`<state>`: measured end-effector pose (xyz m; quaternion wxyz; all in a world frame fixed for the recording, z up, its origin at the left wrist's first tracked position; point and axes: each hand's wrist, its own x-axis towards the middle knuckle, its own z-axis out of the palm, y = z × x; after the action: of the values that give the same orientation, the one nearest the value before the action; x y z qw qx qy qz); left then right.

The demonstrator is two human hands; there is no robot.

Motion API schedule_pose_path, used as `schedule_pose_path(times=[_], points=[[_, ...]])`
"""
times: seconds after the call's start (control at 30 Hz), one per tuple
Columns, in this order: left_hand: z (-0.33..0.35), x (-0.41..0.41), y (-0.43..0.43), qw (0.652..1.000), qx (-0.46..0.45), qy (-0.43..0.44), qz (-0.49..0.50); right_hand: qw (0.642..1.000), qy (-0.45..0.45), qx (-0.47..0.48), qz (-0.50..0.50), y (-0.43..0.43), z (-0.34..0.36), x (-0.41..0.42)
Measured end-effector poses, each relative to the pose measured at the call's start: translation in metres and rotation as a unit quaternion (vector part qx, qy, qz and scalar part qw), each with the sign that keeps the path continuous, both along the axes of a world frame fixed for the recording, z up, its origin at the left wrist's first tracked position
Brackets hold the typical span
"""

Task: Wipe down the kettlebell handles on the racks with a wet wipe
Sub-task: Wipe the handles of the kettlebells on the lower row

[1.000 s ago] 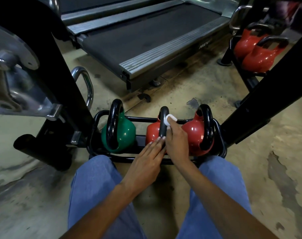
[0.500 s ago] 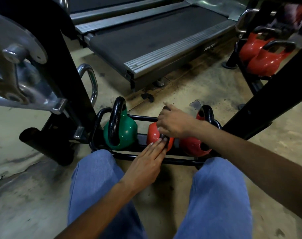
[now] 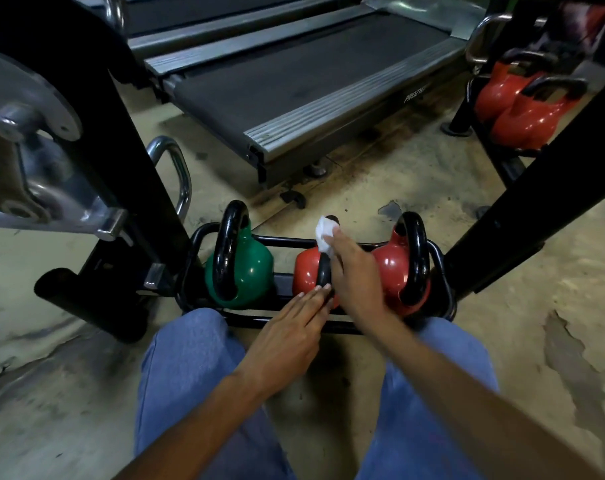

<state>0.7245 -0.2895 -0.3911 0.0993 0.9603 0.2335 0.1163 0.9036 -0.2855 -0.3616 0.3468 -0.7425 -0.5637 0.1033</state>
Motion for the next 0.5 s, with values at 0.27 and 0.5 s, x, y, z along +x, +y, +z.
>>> schedule_pose_path(times=[0.27,0.5], points=[[0.008,-0.001,0.006,1.0,0.002,-0.013,0.003,0.942,0.273,0.063,-0.183,0.002,0.0,0.004],[0.008,-0.001,0.008,1.0,0.0,-0.015,0.003,0.914,0.377,-0.017,-0.15,0.009,0.011,0.017]])
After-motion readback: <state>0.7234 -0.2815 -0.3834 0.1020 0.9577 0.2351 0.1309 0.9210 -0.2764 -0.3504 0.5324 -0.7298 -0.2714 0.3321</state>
